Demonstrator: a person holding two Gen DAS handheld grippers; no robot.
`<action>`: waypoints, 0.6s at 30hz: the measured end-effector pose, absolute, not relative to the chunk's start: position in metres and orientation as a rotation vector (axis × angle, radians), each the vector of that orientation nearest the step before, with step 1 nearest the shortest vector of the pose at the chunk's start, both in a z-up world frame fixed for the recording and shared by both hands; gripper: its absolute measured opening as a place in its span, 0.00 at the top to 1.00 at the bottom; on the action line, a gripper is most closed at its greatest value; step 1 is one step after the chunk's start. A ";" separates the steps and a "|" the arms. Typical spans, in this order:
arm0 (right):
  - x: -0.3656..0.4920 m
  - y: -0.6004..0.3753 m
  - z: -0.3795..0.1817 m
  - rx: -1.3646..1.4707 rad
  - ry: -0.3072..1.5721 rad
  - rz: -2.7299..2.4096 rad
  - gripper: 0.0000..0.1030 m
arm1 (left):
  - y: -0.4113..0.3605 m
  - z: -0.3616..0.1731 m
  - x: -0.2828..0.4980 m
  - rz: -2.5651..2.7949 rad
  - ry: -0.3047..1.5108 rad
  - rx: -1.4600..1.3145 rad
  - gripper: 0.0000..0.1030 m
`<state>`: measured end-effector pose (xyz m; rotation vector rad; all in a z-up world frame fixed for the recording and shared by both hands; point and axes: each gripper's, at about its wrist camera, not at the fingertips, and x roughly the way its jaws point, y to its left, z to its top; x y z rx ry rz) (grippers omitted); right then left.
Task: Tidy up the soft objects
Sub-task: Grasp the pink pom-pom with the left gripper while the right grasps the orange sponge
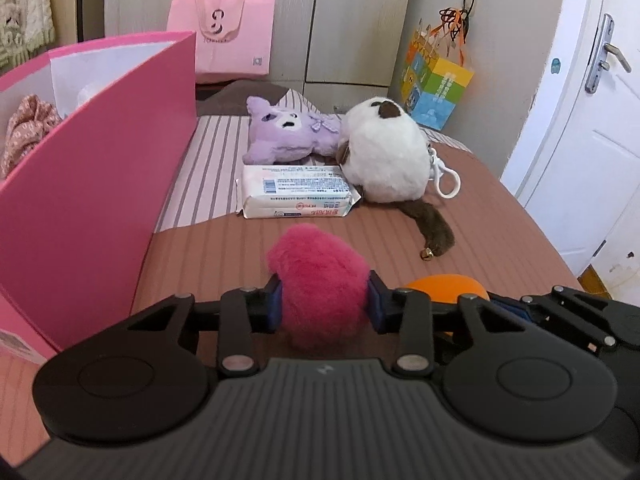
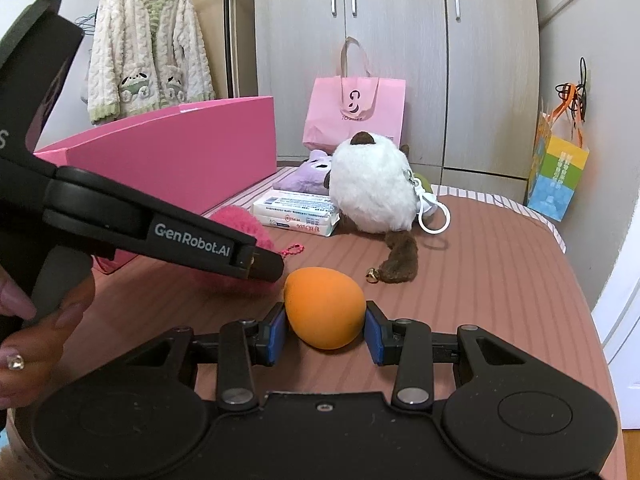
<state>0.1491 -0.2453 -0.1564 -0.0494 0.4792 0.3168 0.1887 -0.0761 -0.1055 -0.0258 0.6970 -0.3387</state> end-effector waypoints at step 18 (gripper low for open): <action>0.113 -0.225 -0.121 -0.062 0.540 0.482 0.57 | -0.034 -0.083 0.127 -0.373 0.754 -0.021 0.63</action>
